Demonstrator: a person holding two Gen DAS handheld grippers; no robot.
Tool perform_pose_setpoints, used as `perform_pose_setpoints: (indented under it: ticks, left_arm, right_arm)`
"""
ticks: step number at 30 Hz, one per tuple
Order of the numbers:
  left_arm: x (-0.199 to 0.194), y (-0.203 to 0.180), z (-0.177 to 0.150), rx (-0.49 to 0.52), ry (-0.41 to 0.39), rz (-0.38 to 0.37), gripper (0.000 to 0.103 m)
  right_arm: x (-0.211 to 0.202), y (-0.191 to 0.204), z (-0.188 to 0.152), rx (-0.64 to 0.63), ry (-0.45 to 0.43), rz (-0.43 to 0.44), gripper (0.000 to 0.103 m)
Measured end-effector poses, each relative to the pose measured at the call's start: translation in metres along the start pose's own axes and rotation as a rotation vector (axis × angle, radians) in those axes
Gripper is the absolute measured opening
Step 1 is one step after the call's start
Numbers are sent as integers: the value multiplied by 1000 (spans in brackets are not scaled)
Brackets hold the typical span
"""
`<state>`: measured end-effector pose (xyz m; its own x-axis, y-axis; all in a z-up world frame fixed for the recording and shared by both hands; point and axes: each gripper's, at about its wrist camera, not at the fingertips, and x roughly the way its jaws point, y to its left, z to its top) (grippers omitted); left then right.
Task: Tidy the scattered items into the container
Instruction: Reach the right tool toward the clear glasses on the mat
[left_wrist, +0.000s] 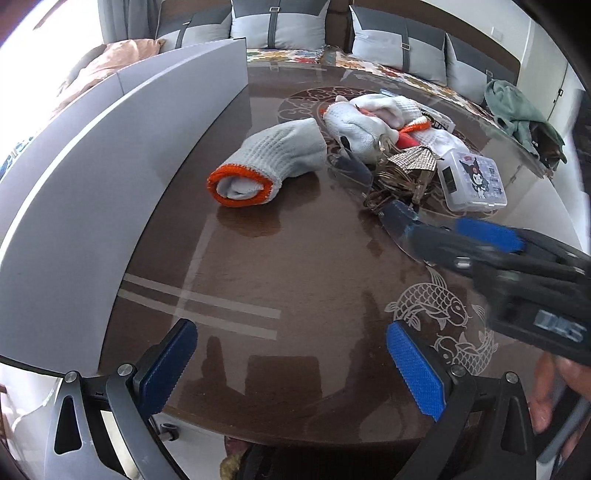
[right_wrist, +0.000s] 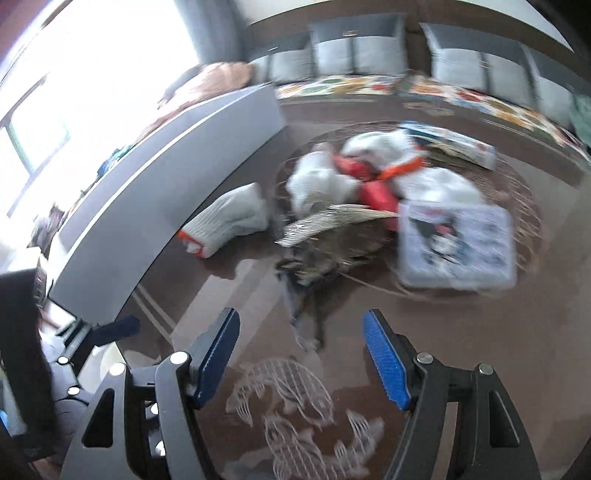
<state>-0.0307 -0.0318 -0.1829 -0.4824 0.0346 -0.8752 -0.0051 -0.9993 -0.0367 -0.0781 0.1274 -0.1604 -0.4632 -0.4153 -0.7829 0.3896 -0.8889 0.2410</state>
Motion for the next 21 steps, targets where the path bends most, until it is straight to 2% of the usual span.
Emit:
perform_pose_setpoints:
  ticks: [5,9,13,21]
  left_arm:
    - [-5,0,2,14,-2,12,103]
    - [-12,2,8,18,9,68,103]
    - [-28,7,16,2,-8,109,103]
    - [-49,15,26,-19,-26,118,103]
  right_arm:
    - [25,0,7,-5,51,4,69]
    - [31,5,9,-19,53,-8,69]
    - [34,15,6,-77,58,-62,69]
    - [38,29,-3,-161,49,-196,70]
